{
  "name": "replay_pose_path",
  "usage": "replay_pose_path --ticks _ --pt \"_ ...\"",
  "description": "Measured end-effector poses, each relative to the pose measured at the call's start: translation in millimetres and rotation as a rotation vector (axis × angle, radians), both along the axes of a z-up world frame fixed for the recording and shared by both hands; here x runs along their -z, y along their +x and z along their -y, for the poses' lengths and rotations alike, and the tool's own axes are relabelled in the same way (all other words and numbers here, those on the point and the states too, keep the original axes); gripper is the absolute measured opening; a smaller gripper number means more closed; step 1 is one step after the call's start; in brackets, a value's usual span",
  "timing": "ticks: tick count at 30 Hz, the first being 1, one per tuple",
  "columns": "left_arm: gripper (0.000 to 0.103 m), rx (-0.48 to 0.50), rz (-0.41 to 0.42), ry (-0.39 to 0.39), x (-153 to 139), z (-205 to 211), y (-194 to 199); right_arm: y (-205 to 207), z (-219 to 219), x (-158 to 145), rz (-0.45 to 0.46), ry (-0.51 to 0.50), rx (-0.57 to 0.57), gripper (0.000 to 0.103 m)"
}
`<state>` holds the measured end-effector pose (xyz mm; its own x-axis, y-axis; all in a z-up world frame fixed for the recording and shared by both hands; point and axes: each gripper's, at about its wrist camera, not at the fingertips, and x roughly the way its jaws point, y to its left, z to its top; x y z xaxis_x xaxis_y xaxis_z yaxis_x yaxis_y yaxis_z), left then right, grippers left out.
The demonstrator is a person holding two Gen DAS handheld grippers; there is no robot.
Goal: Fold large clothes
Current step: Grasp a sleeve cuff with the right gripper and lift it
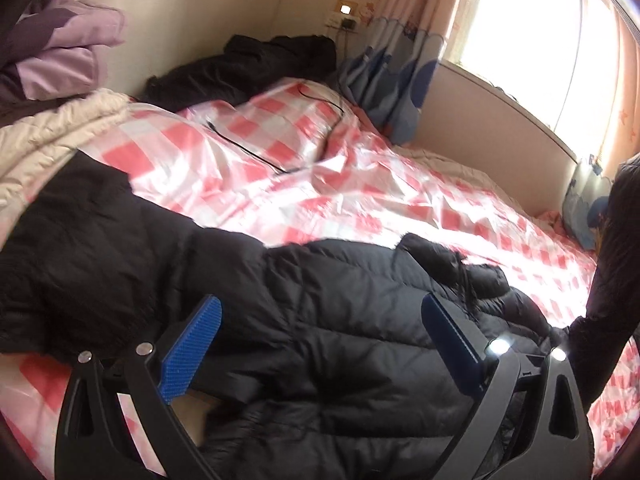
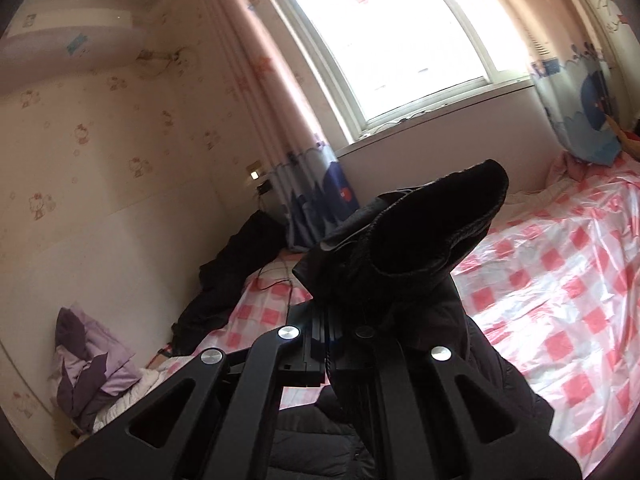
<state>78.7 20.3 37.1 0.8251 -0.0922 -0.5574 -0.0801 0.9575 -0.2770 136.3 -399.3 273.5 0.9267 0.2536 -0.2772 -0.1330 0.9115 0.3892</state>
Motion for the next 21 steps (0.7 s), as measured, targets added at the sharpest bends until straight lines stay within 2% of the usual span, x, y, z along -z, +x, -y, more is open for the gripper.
replay_pose_path --ticks 7,12,19,21 --pt "0.096 -0.117 -0.011 -0.11 -5.7 -64.7 -3.6 40.5 -102.5 60.6 -0.098 -0.03 -0.142 0.002" --pt "0.096 -0.163 0.001 -0.155 -10.6 -92.8 -7.2 58.1 -167.9 142.5 -0.243 -0.104 -0.222 0.002" --pt "0.096 -0.162 -0.005 -0.168 -10.1 -98.5 -9.4 55.3 -240.8 255.7 -0.425 -0.209 -0.335 0.002" --pt "0.096 -0.16 -0.005 -0.167 -10.0 -97.1 -8.9 53.9 -254.4 277.1 -0.464 -0.214 -0.374 0.002"
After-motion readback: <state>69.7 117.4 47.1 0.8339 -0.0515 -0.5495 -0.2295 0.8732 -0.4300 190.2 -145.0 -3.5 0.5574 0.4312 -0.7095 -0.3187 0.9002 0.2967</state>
